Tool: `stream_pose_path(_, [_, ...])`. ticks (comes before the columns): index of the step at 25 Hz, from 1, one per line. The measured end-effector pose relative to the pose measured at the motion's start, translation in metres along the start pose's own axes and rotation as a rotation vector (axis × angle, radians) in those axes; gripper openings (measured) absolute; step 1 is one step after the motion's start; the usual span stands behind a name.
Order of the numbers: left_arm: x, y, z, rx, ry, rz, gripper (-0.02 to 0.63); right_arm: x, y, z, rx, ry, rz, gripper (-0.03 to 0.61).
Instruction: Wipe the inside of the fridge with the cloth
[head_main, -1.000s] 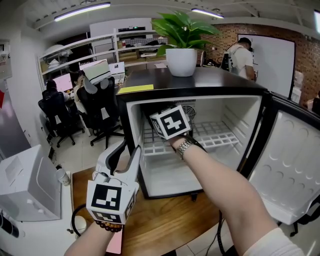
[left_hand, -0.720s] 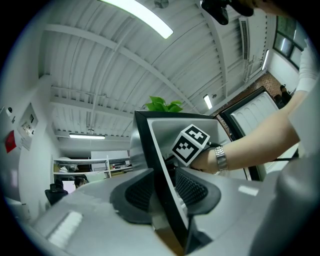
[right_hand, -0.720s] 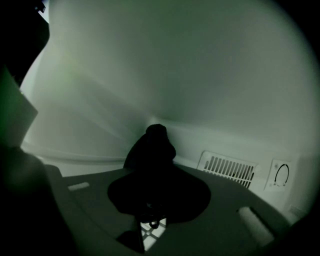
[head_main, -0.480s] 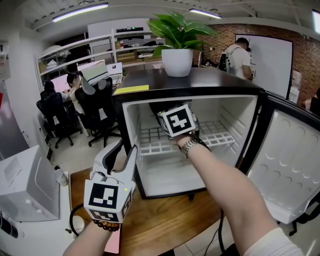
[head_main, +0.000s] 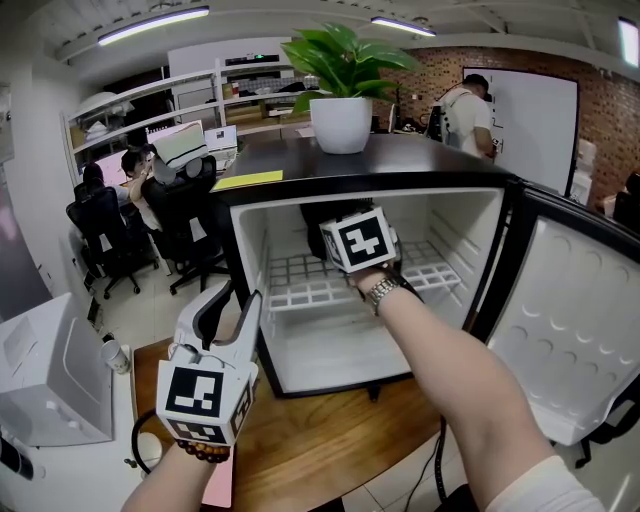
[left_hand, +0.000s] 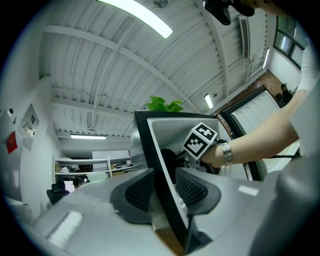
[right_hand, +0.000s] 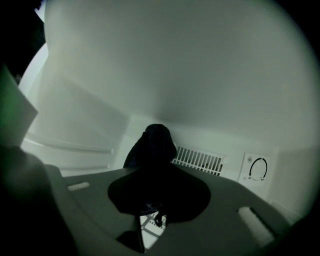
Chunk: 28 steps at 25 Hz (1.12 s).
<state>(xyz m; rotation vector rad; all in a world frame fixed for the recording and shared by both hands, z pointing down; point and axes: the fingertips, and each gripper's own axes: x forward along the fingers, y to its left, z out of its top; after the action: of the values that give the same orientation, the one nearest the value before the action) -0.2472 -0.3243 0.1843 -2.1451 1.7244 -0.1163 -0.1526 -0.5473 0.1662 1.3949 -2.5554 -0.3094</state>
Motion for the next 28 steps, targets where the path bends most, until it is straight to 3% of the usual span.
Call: stream_pose_path(28, [0.0,-0.001,0.0,0.002,0.014,0.003,0.144,-0.034,-0.088,-0.027,0.077,0.024,-0.172,0.074])
